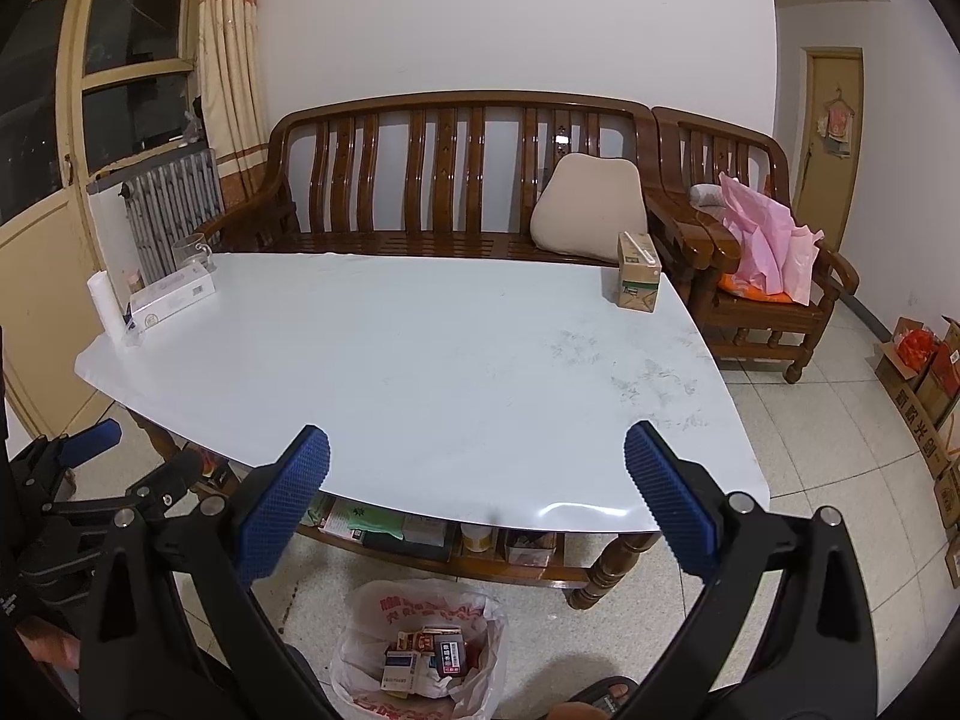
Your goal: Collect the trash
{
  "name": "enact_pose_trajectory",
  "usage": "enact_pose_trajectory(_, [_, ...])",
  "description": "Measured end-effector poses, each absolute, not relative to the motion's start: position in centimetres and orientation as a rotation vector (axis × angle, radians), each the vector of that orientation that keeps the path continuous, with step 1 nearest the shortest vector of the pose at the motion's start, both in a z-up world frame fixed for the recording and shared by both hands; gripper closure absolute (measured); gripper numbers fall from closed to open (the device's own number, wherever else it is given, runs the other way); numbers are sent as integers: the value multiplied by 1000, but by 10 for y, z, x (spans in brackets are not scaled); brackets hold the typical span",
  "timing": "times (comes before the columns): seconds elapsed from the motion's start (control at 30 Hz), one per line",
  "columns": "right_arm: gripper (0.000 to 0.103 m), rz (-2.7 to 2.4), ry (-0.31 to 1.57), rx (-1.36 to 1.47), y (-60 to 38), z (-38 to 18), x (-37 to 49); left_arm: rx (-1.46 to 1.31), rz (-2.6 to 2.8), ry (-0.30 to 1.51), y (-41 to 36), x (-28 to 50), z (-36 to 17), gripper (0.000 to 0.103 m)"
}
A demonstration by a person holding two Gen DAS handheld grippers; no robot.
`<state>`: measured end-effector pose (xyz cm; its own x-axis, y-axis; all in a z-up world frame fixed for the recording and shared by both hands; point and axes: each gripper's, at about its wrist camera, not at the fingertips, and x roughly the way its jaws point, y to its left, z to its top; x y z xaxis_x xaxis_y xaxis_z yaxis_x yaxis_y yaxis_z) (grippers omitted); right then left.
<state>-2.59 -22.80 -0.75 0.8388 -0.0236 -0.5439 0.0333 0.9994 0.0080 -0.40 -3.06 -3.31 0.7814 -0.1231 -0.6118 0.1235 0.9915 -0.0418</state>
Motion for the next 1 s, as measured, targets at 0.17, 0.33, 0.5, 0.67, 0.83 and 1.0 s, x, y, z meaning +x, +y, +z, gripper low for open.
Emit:
enact_pose_trajectory(0.17, [7,-29,573,19,-228,-8,-25,0,-130,657,-29,-4,-32,8])
enact_pose_trajectory(0.33, [7,-29,574,18,-227,-8,-25,-8,-132,652,-29,-6,-31,8])
enact_pose_trajectory(0.5, [7,-29,574,19,-227,-9,-25,-14,-127,656,-28,-5,-29,8])
enact_pose_trajectory(0.67, [7,-28,574,21,-227,-9,-25,-14,-131,653,-29,-5,-28,8])
enact_pose_trajectory(0.83, [7,-27,574,19,-227,-9,-25,-17,-128,649,-30,-5,-26,8])
enact_pose_trajectory(1.0, [7,-30,573,19,-227,-9,-25,-18,-120,645,-30,-4,-25,8])
